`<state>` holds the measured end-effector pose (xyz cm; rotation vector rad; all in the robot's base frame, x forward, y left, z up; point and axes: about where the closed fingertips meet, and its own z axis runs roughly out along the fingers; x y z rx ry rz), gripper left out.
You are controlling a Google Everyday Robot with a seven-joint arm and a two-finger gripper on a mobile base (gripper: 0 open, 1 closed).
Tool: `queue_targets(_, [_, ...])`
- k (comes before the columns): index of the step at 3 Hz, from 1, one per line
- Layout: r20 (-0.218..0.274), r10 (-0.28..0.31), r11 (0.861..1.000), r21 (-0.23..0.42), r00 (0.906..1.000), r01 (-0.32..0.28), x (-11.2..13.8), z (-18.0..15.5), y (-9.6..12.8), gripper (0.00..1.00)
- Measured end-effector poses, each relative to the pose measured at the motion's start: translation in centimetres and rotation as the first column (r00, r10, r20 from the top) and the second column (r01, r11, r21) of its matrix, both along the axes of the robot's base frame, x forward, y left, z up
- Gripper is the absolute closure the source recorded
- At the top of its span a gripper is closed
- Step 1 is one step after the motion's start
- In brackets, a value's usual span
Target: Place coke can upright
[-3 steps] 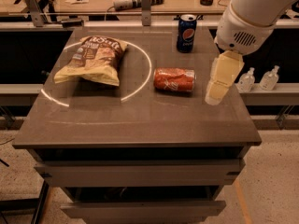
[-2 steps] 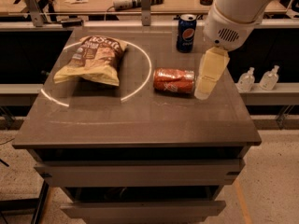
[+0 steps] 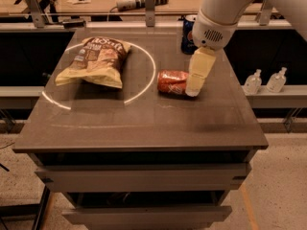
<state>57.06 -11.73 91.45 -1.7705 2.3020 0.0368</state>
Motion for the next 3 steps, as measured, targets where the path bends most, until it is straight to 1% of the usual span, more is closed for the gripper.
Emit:
queue_targets(1, [-0.029, 0.017, 0.999, 0.027, 0.9994, -0.016, 0.4, -1.6, 1.9, 0.00])
queue_targets(2, [-0.045, 0.041, 0.999, 0.038, 0.9981, -0.039, 0.9, -3.2, 3.7, 0.00])
queue_targets(3, [-0.048, 0.060, 0.997, 0.043, 0.9970, -0.058, 1.8, -4.1, 4.5, 0.00])
